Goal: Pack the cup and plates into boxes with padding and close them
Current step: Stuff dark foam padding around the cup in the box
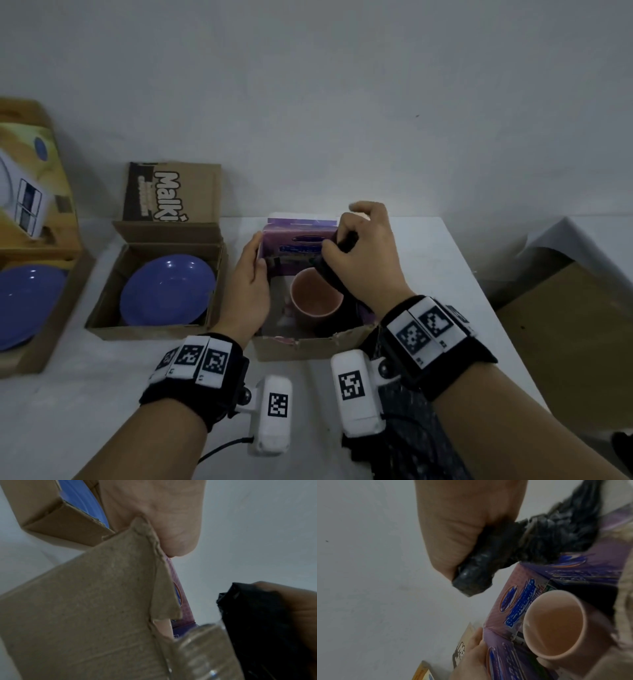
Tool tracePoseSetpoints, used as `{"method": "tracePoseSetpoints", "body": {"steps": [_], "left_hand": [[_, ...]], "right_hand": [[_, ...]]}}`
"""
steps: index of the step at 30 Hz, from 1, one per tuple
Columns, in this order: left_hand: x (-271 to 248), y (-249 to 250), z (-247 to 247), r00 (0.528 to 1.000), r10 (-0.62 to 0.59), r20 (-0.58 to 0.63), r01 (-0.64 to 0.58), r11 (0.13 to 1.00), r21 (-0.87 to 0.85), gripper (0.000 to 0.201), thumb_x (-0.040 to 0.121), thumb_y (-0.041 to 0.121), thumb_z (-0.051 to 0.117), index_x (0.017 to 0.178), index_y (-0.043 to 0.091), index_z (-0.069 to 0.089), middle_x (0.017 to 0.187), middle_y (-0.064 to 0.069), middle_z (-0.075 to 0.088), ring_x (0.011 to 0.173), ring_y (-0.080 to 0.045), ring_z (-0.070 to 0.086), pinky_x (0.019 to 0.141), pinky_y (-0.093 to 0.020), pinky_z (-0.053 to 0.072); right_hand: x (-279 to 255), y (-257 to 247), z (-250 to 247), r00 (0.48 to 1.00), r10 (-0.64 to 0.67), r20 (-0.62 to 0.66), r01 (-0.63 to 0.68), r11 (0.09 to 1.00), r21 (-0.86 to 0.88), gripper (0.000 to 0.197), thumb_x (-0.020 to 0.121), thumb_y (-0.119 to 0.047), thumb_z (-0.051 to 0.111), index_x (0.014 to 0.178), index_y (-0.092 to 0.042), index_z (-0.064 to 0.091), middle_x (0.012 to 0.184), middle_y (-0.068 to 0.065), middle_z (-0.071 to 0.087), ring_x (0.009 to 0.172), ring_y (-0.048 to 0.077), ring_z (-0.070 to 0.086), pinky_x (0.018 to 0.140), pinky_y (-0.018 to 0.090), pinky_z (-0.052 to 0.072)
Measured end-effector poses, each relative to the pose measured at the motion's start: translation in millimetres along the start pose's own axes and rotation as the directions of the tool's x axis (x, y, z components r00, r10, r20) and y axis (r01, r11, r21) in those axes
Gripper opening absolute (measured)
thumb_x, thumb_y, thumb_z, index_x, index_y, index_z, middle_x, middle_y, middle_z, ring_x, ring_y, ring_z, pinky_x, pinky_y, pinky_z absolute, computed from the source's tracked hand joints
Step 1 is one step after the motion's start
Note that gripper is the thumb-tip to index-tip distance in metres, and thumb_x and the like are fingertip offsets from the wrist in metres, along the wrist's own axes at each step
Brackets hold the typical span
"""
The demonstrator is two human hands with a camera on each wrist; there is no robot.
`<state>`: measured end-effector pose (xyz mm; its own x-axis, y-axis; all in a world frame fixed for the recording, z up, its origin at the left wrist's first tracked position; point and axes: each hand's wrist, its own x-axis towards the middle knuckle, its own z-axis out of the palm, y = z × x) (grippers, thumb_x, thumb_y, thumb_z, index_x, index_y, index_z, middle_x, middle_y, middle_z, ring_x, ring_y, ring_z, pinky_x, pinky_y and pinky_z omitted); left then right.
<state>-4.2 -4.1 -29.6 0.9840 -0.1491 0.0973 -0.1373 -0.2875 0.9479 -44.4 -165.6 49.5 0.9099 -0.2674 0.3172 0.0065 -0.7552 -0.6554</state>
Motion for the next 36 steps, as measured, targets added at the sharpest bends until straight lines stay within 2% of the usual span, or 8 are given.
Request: {"method": "tracePoseSetpoints", "body": {"steps": [5,11,17,22,25,28,32,36], "left_hand": [[0.1,-2.7,-0.6,1.000,-0.010,-0.003,0.009,0.998,-0.058,0.042,0.104,0.017,0.031,0.145,0.020,0.036,0.144,0.003,0.043,0.127,-0.006,0.040,0.099,-0.014,0.032],[3.1,-10.8,-0.5,0.991,-0.132,0.016,0.130,0.939,-0.318,0.037,0.103,0.019,0.036,0.136,0.030,0.049,0.136,0.004,0.054,0.126,-0.014,0.050,0.108,-0.042,0.040],[3.0,-4.8,-3.3,0.996,-0.093,0.007,0.092,0.969,-0.228,0.040,0.104,0.013,0.031,0.140,0.026,0.044,0.135,0.013,0.046,0.123,0.000,0.042,0.090,0.002,0.033],[2.9,-8.8,-2.7,0.997,-0.075,-0.008,0.073,0.979,-0.190,0.041,0.104,0.014,0.029,0.141,0.025,0.041,0.137,0.013,0.044,0.126,0.000,0.039,0.094,-0.005,0.031],[3.9,-10.8,-2.0,0.997,-0.074,-0.010,0.068,0.959,-0.274,0.040,0.104,0.012,0.030,0.141,0.023,0.042,0.139,0.008,0.046,0.129,-0.006,0.042,0.105,-0.020,0.035],[3.8,-12.0,-1.4,0.997,-0.070,-0.013,0.064,0.960,-0.273,0.040,0.103,0.010,0.030,0.140,0.021,0.042,0.135,0.011,0.046,0.127,-0.004,0.042,0.100,-0.011,0.035],[4.4,-11.7,-0.2,0.999,-0.050,-0.008,0.047,0.978,-0.203,0.041,0.103,0.011,0.030,0.142,0.020,0.042,0.136,0.014,0.043,0.126,0.001,0.038,0.091,0.004,0.030],[5.6,-10.1,-1.0,0.999,-0.046,-0.016,0.041,0.970,-0.239,0.041,0.103,0.008,0.030,0.140,0.019,0.043,0.132,0.014,0.048,0.121,0.002,0.044,0.093,0.001,0.033]], "right_hand": [[4.8,-9.7,7.5,0.994,0.102,0.048,-0.106,0.989,0.104,0.023,0.093,-0.029,0.055,0.083,-0.015,0.039,0.067,0.001,0.052,0.059,0.012,0.049,0.051,0.015,0.038],[-18.6,-22.7,40.0,0.980,0.106,0.171,-0.174,0.871,0.460,0.018,0.079,-0.024,0.038,0.097,-0.021,0.039,0.103,0.003,0.038,0.092,0.013,0.042,0.090,0.033,0.041],[-31.9,3.8,49.0,0.799,-0.072,0.597,0.097,0.995,-0.011,0.029,0.084,-0.007,0.058,0.111,-0.015,0.065,0.113,0.005,0.060,0.109,0.019,0.051,0.099,0.032,0.041],[-25.2,-21.4,47.3,0.524,0.045,0.851,0.387,0.877,-0.284,0.029,0.098,-0.019,0.039,0.102,-0.005,0.065,0.100,0.010,0.064,0.091,0.027,0.060,0.074,0.035,0.050],[-13.1,-36.0,42.8,0.403,0.184,0.897,0.026,0.977,-0.212,0.042,0.103,-0.025,0.022,0.078,-0.009,0.051,0.072,0.001,0.047,0.068,0.013,0.046,0.066,0.025,0.034],[-17.1,-35.5,55.3,0.307,0.217,0.927,-0.148,0.973,-0.179,0.041,0.104,-0.021,0.019,0.117,0.002,0.051,0.110,0.014,0.060,0.093,0.018,0.047,0.080,0.022,0.034],[-25.4,-29.6,56.7,0.264,0.284,0.922,-0.167,0.955,-0.247,0.038,0.103,-0.017,0.028,0.134,-0.003,0.044,0.138,0.016,0.049,0.120,0.025,0.048,0.092,0.023,0.035],[-6.6,-17.0,32.4,0.555,0.254,0.792,-0.189,0.966,-0.178,0.017,0.095,-0.018,0.051,0.090,-0.017,0.067,0.104,0.011,0.068,0.095,0.026,0.067,0.079,0.031,0.055]]}}
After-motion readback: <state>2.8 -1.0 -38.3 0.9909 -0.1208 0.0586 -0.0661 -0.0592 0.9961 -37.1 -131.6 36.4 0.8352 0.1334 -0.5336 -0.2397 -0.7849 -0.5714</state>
